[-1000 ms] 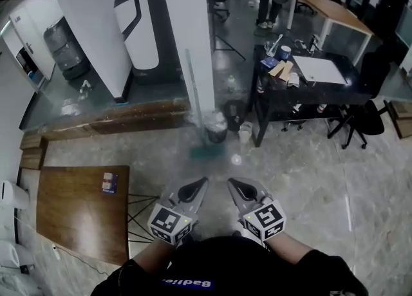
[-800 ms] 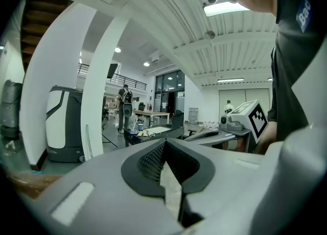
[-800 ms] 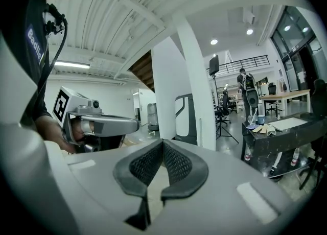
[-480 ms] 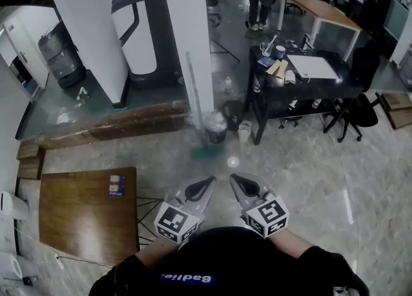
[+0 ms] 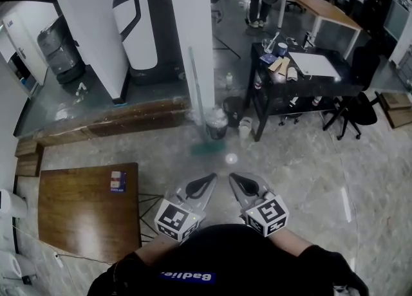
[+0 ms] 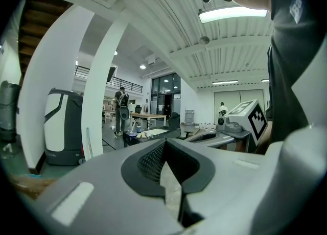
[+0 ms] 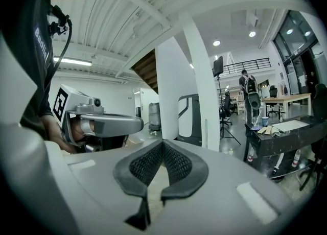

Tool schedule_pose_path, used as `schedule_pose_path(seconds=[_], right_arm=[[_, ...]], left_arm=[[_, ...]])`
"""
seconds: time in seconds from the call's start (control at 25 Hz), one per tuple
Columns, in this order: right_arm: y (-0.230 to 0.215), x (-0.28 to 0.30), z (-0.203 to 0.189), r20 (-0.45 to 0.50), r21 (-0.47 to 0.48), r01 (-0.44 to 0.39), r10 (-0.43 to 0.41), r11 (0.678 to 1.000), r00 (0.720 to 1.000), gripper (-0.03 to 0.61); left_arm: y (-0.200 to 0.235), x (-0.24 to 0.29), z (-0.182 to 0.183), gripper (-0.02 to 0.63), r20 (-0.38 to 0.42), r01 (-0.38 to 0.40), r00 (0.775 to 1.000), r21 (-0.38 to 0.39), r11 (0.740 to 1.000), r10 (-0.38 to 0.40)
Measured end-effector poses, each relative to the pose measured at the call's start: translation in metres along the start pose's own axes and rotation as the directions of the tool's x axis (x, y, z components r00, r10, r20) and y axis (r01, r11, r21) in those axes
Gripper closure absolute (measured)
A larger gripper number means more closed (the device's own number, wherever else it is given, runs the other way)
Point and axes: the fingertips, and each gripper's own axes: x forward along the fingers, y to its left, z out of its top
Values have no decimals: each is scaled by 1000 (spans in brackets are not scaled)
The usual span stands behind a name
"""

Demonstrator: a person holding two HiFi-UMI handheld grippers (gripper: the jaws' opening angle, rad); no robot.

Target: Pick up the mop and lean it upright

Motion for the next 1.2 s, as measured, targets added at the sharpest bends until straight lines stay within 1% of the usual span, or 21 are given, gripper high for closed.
schedule_pose_path(seconds=[0.44, 0.76, 1.04, 1.2], right_arm=[[6, 6, -2, -8, 0, -35, 35, 999, 999, 578], [7, 6, -4, -4, -3, -45, 45, 999, 999, 578], [8, 4, -3, -10, -8, -45, 45, 999, 999, 578], [10, 2, -5, -16, 7, -42, 42, 999, 999, 577]], left_arm=[[0, -3, -6, 594, -16, -11, 1000, -9, 1000, 11], [-1, -5, -11, 594, -28, -20, 999, -10, 1000, 20], [-2, -6, -9, 594, -27, -20, 999, -7, 1000, 20], [-4, -8, -10, 594, -29, -16, 999, -9, 1000, 16]])
